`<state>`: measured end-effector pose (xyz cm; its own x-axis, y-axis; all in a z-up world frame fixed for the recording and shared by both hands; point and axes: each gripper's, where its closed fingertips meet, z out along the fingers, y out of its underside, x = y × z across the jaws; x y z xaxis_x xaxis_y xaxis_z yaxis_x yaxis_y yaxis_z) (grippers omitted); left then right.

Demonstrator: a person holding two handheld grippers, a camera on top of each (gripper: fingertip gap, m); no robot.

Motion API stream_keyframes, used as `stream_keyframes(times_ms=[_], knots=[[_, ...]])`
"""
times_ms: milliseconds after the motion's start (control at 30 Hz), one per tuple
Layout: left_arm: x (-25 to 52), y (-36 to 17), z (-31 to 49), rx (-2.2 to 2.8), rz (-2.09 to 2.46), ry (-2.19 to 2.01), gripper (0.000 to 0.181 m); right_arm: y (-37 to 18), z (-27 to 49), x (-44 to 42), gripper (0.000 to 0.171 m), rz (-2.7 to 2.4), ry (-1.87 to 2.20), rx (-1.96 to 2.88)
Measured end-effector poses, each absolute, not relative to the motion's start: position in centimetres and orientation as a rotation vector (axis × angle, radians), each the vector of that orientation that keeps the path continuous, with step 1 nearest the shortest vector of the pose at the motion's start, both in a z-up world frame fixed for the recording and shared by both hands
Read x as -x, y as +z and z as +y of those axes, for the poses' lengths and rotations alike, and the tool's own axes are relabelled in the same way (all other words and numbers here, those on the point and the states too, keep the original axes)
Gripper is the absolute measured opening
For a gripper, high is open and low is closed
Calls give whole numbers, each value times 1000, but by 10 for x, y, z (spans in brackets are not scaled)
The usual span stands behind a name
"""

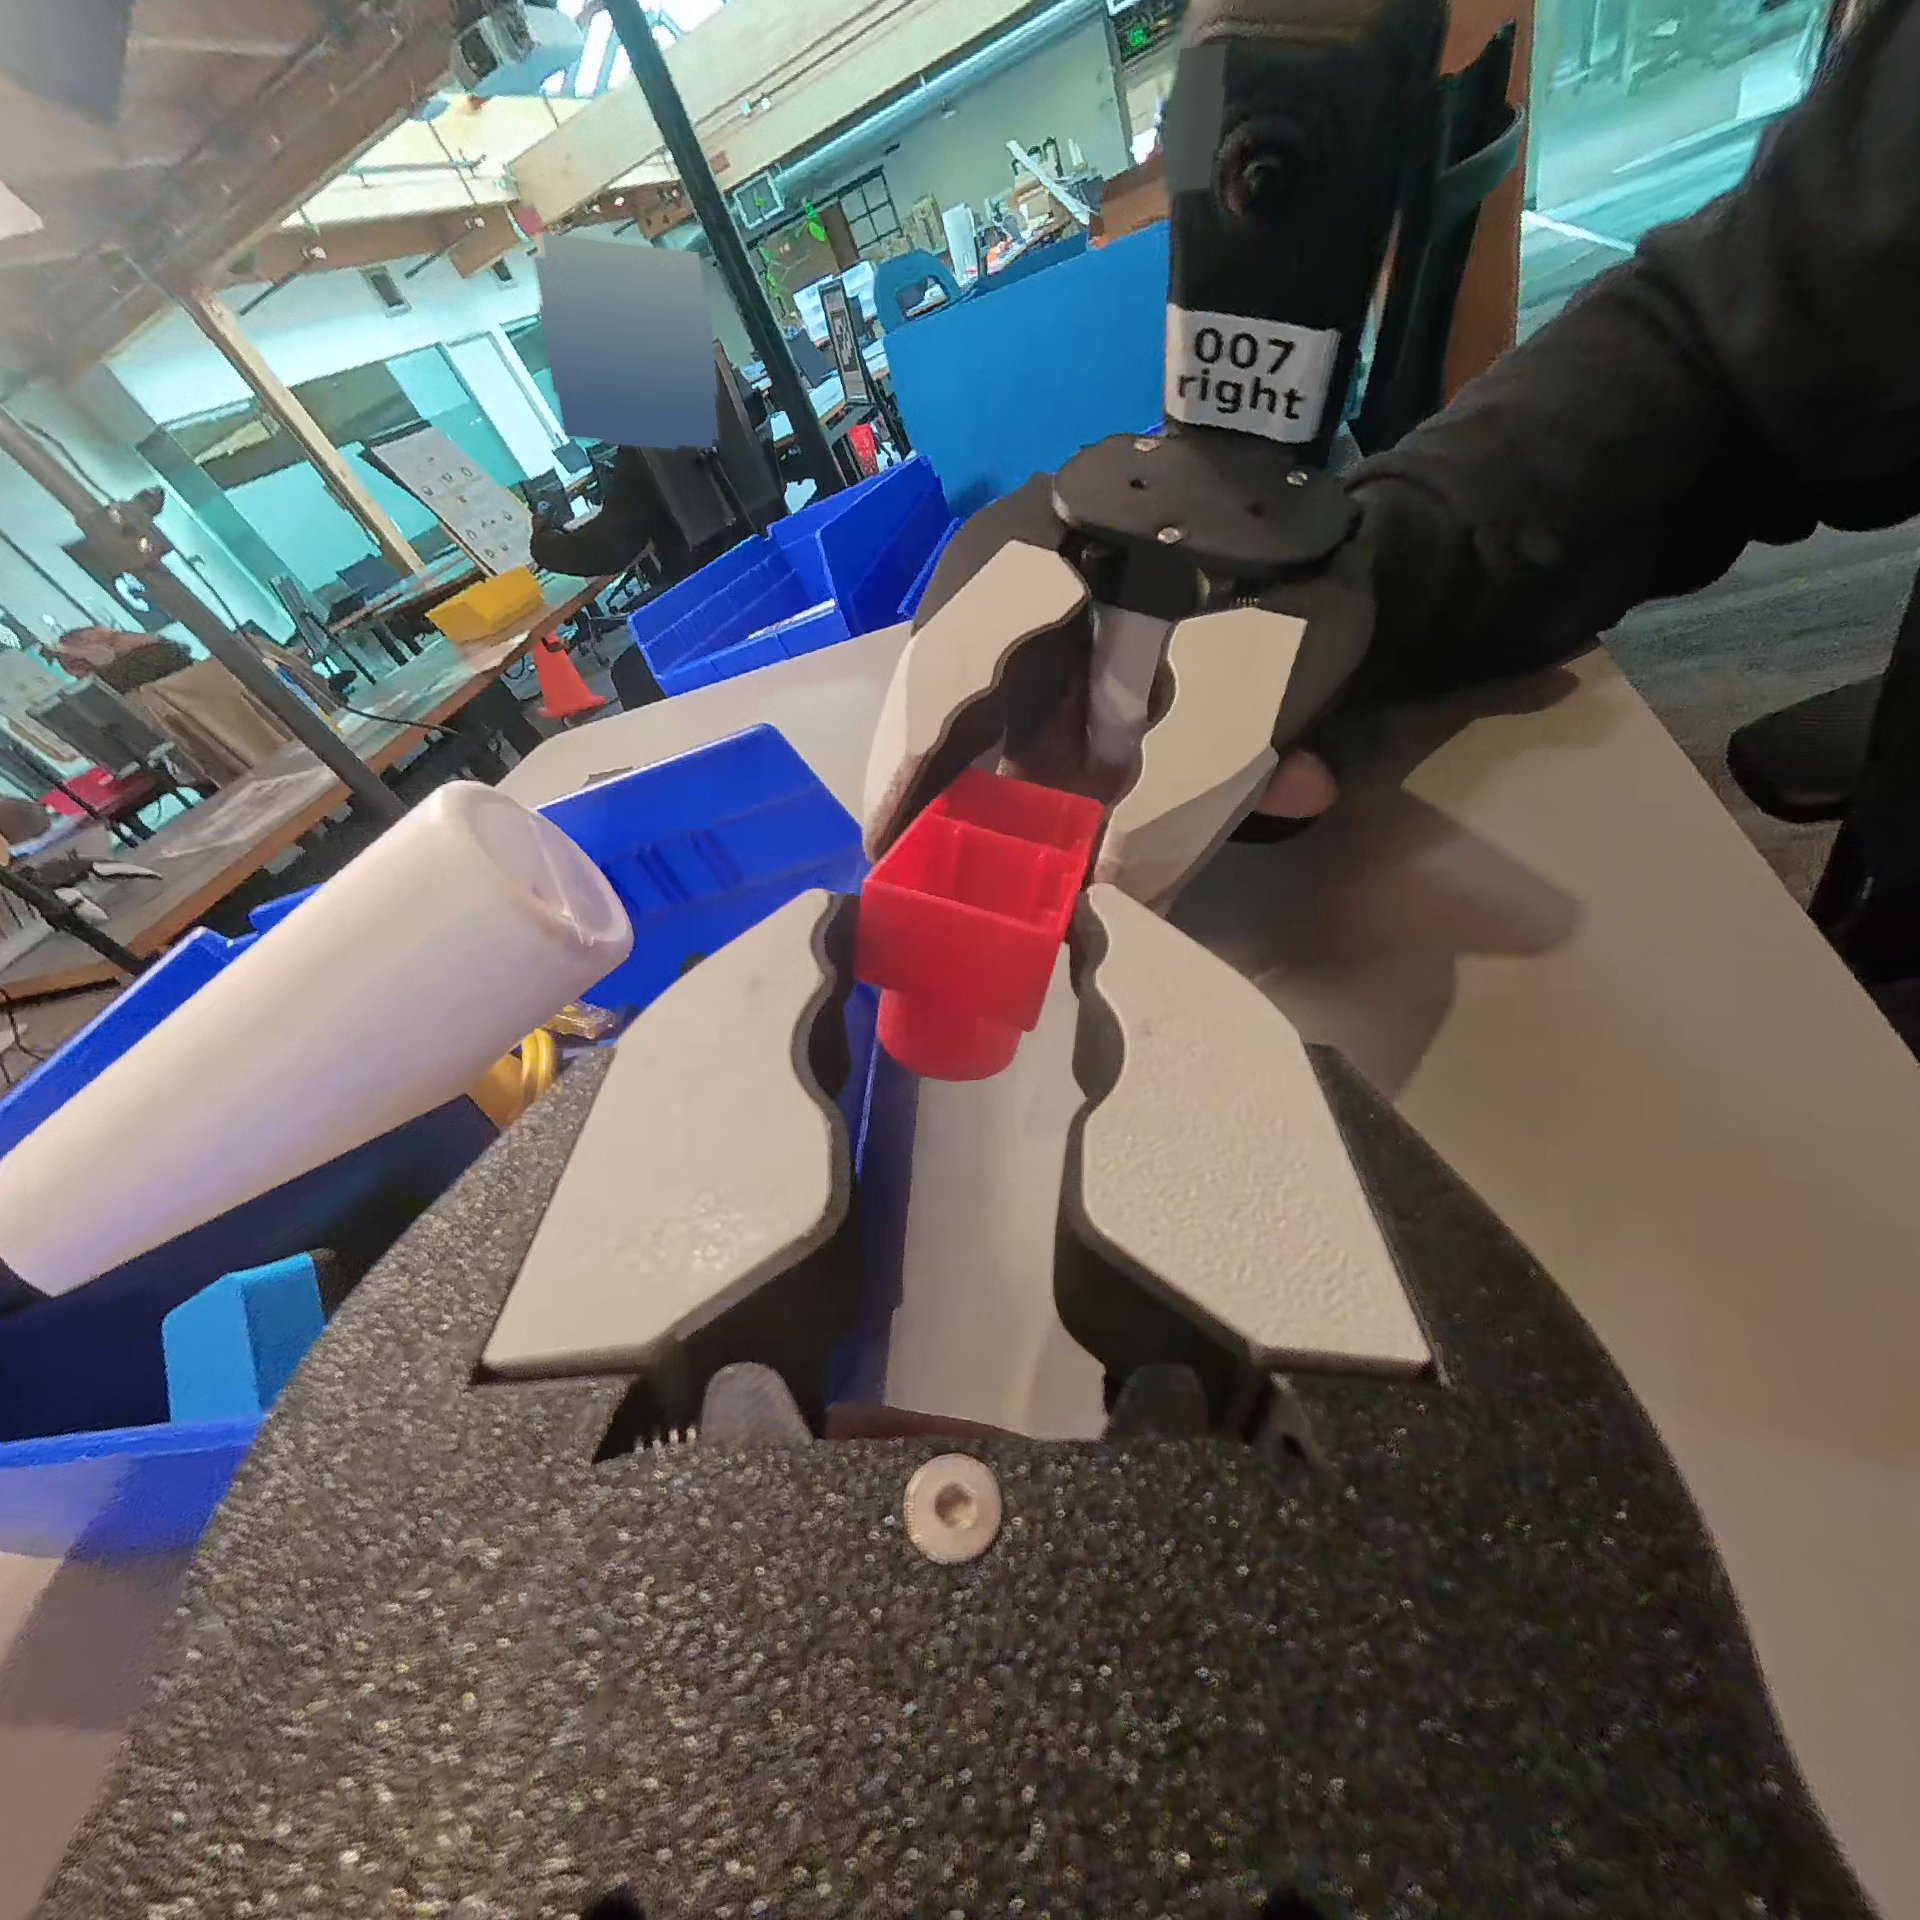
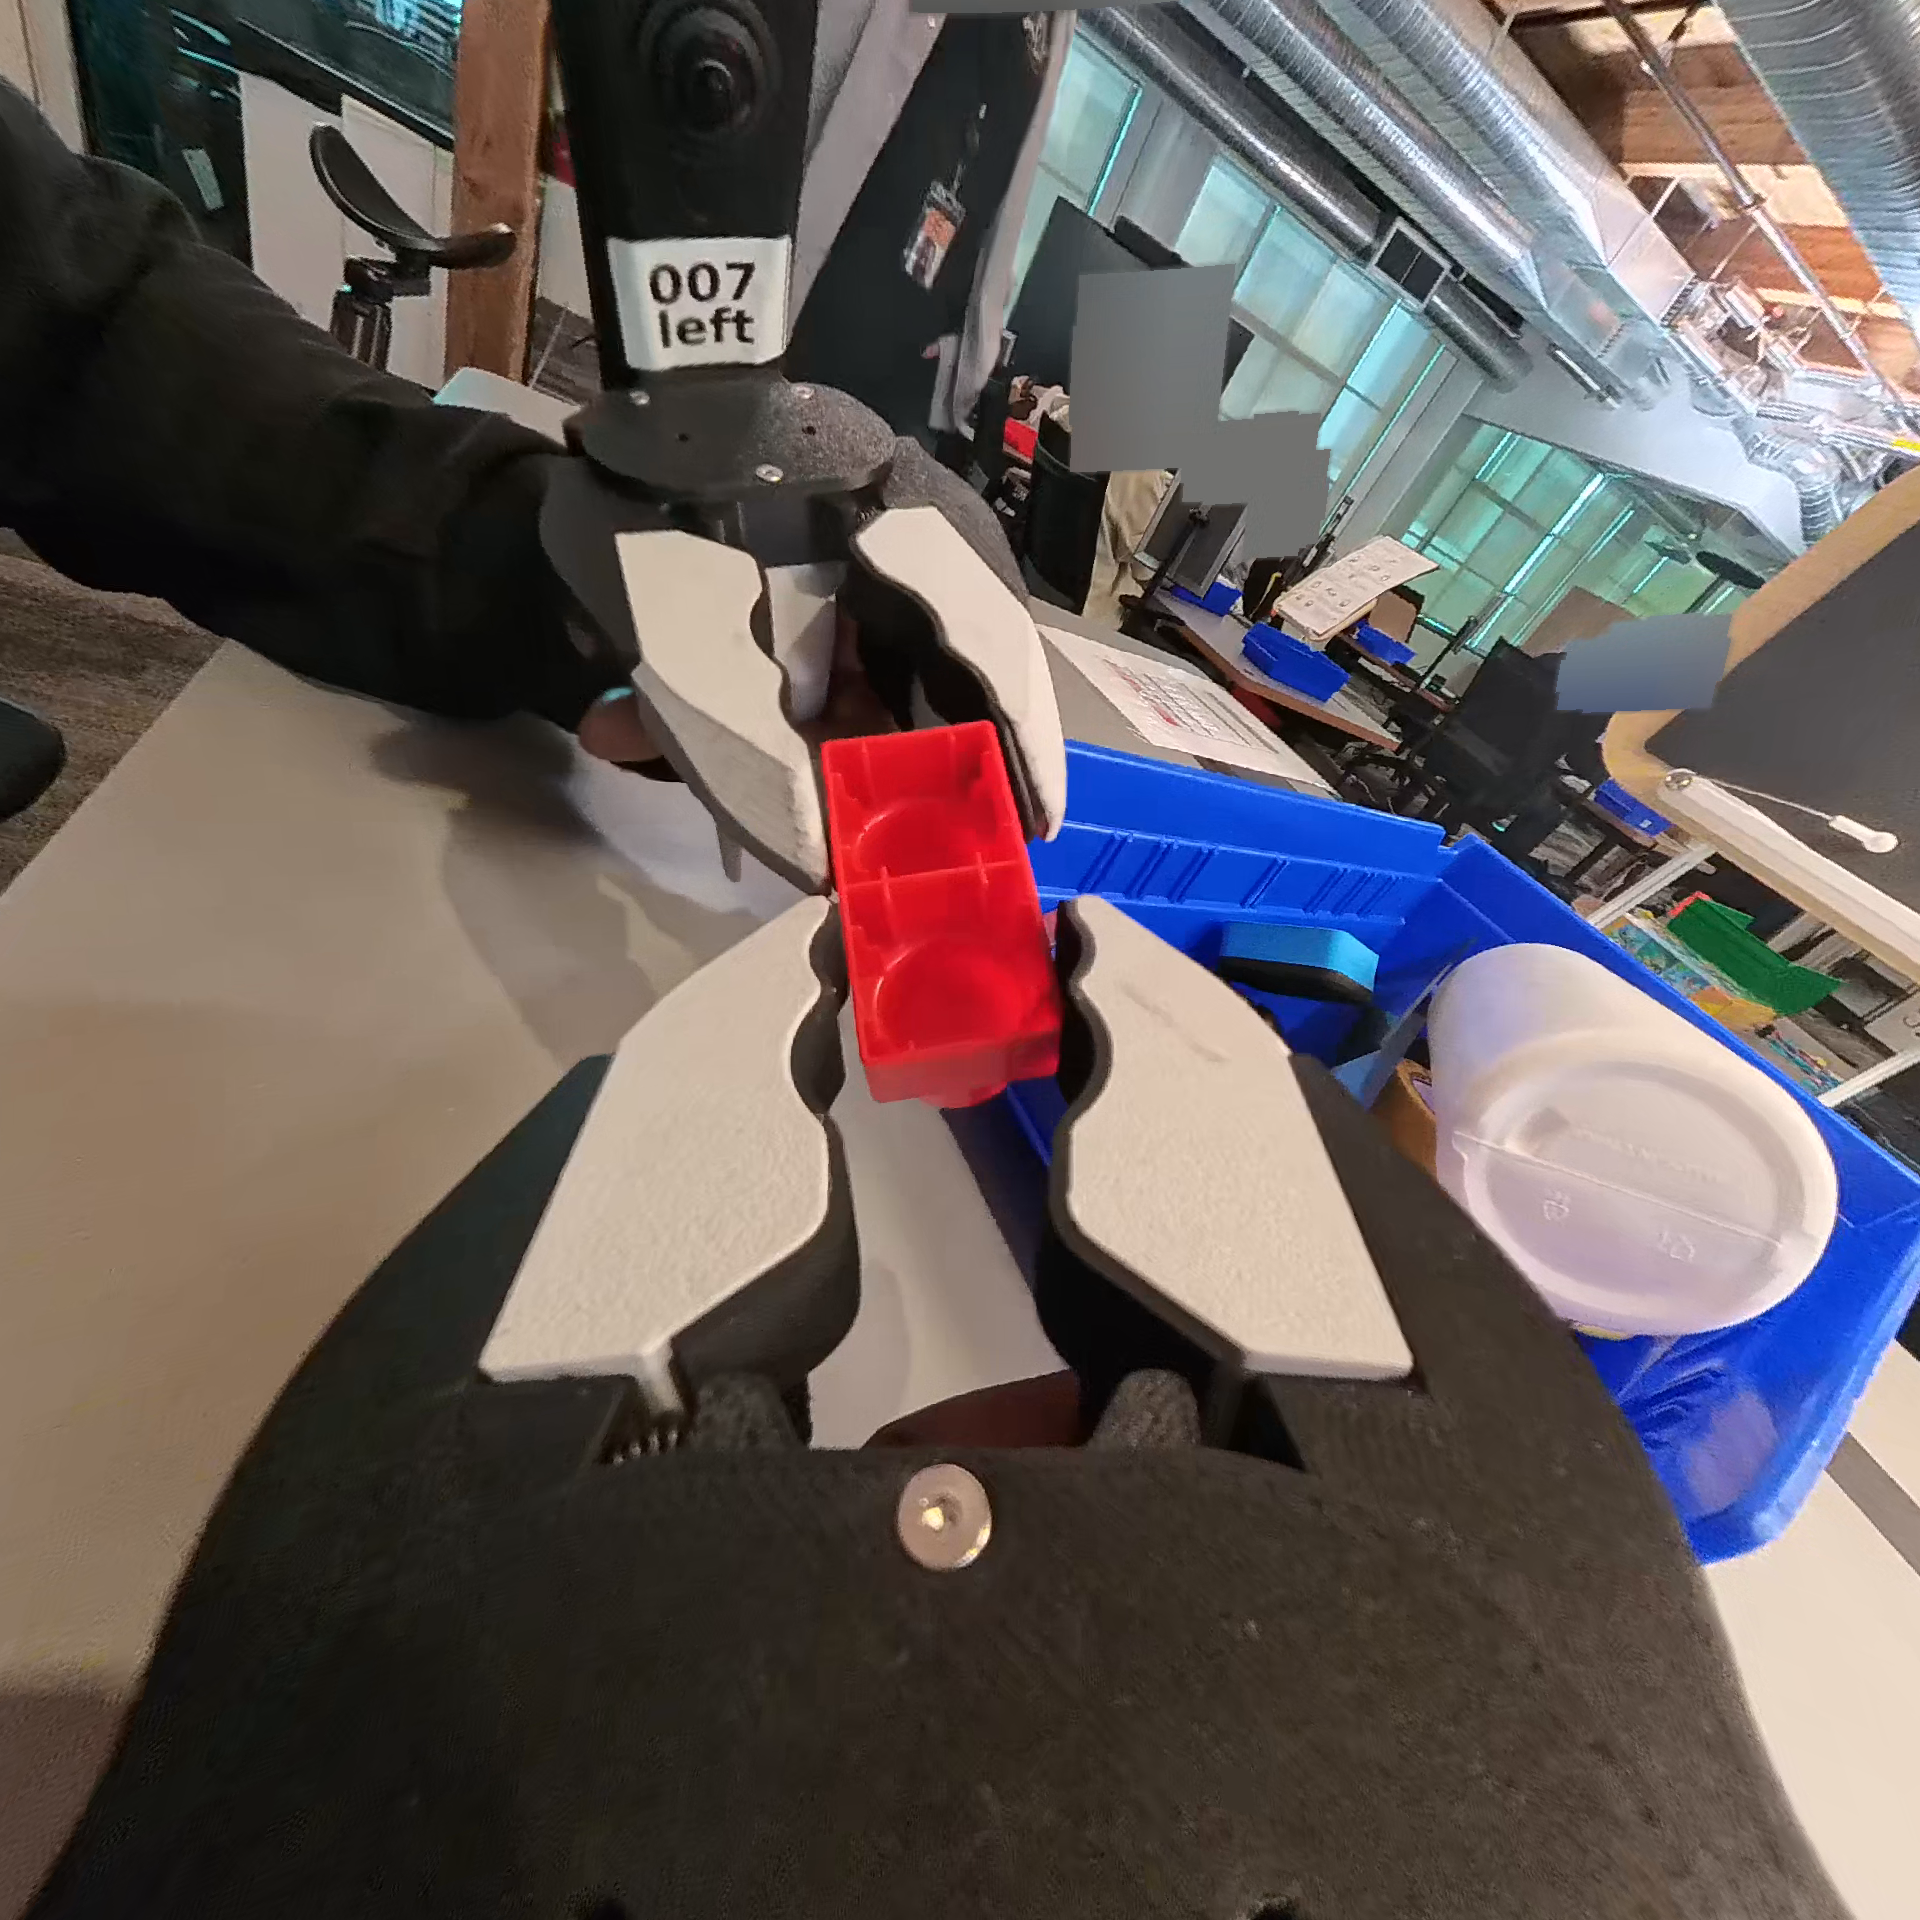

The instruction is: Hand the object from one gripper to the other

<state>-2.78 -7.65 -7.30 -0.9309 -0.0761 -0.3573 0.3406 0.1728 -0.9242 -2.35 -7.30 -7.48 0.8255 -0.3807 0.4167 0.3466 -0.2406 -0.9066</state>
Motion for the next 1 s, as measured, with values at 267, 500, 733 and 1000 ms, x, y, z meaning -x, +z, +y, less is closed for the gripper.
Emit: stream_keyframes(times_ms=[267,500,733,1000], knots=[[-9,-71,-71,359,2196,-1992,39,-65,-86,2,44,-97,-1330,1670],[-13,-71,-73,564,2172,-2073,39,-79,-76,-4,55,-267,-1797,1746],[-9,-69,-74,606,2184,-2132,39,-76,-82,-13,48,-241,-1985,1745],[-9,-64,-70,342,2149,-2012,59,-73,-86,-14,47,-175,-1913,1735]])
